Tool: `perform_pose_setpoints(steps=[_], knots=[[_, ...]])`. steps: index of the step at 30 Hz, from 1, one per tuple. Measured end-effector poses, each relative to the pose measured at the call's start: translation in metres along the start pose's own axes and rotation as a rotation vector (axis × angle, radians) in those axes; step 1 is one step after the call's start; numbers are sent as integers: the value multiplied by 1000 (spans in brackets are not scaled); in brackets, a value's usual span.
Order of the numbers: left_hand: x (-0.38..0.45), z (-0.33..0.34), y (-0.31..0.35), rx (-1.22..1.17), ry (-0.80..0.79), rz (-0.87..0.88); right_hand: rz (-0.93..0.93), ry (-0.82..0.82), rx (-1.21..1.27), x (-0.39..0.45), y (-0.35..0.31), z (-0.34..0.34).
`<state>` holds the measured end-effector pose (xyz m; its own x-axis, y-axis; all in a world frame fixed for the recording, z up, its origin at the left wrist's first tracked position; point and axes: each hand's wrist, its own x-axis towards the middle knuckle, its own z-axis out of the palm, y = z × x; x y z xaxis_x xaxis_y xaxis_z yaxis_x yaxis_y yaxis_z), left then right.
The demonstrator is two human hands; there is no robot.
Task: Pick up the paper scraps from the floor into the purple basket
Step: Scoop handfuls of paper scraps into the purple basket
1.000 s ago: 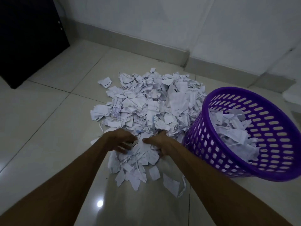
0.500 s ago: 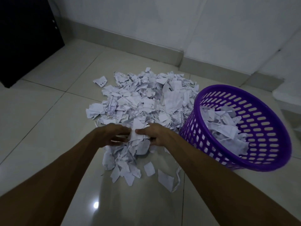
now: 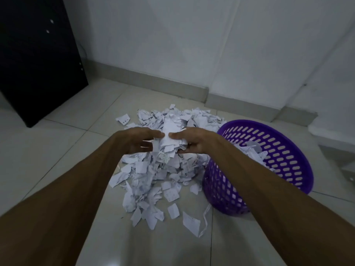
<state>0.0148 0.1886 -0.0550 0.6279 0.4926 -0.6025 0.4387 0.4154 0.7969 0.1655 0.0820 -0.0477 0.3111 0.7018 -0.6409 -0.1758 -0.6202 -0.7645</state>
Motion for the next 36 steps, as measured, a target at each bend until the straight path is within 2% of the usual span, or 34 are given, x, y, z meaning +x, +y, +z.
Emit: perform_pose_setpoints(steps=[10, 15, 19, 23, 27, 31, 36], knots=[[-18, 67, 51, -4, -76, 183, -148, 67, 24, -59, -27, -63], [-19, 108, 61, 25, -56, 225, -158, 96, 70, -84, -24, -98], [-16, 146, 66, -46, -134, 237, -145, 118, 83, -96, -12, -131], [-13, 179, 63, 20, -184, 224, -79, 193, 55, -101, 7, -158], [-10, 196, 60, 207, -260, 160, 16, 219, 5, -107, 28, -170], [-10, 199, 61, 358, -242, 116, 132, 279, -34, -113, 43, -172], [-8, 185, 60, 300, -201, 220, 245, 388, -247, -107, 53, -182]])
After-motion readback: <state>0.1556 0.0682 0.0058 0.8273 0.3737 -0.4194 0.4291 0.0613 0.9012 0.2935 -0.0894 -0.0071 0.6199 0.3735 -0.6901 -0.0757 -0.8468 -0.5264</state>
